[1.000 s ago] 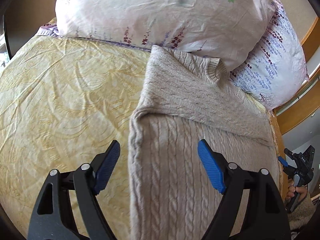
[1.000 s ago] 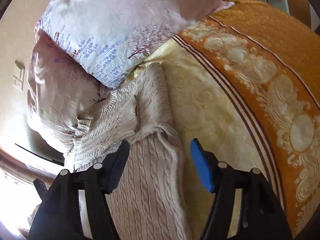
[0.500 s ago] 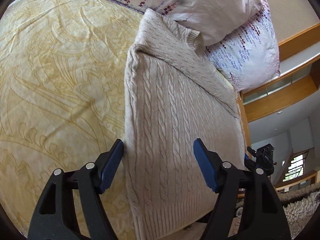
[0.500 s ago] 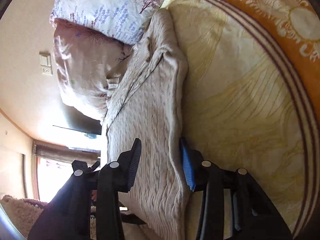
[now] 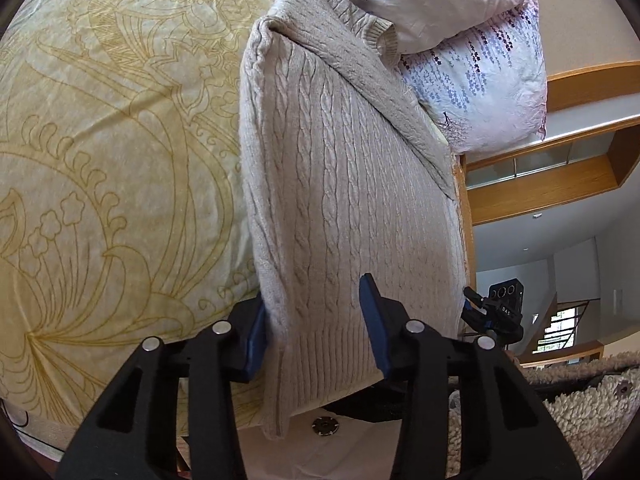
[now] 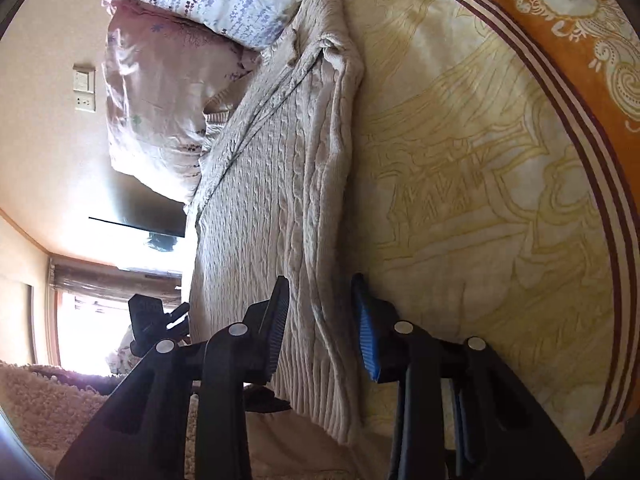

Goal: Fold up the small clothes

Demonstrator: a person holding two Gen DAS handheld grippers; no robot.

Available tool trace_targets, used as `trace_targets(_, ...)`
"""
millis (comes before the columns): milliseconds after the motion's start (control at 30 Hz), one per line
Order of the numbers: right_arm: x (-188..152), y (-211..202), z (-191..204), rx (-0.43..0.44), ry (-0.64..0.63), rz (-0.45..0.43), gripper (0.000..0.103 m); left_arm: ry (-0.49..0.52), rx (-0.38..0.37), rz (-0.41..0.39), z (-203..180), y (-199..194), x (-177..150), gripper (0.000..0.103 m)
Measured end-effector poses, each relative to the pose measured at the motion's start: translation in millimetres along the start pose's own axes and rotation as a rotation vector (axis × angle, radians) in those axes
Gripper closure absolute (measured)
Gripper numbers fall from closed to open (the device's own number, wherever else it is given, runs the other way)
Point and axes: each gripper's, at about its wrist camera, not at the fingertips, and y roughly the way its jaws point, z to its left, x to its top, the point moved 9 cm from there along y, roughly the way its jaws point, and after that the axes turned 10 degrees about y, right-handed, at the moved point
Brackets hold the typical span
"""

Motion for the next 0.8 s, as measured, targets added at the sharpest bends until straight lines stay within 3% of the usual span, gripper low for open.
trace_targets(100,-15.1,6.3,3.8,0.004,-0.025,0.077,0.067,0.033,-0.014,0.023,-9.2,3.4,0.5,0.043)
trace_targets(200,-33.8,14.1,9.0,0.018,-0.054,0.157,0.067,0.056,-0.031,0.056,-16.4,9.1,-0.8,0.043)
trace_targets(267,-38.2,16.3,12.6,0.03,-0.066,0.161,0.068,0.062,-0.05,0.074,-20.6,13.3,-3.0,0.044)
trace_targets(367,-42.6,21.0,14.8,0.035,-0.074,0.162,0.073,0.073,-0.067,0.124,-26.1,24.3,-12.7,0.065)
trace_targets(433,-46.3,27.3,18.7,-0.003,-0.118,0.169,0.088,0.084,-0.063,0.142,-27.6,29.7,-18.7,0.08)
trace_targets(533,-44.5,28.6,28.3,-0.022,-0.184,0.134,0.091,0.073,-0.063,0.116,-25.7,28.8,-16.2,0.095)
trace_targets(667,-31.7,22.5,48.5,-0.029,-0.27,0.053,0.092,0.117,-0.064,0.056,-31.5,16.4,-3.6,0.097)
trace_targets(800,-5.0,6.5,71.5,-0.067,-0.36,-0.109,0.093,0.176,-0.044,-0.075,-39.7,-7.5,26.9,0.098)
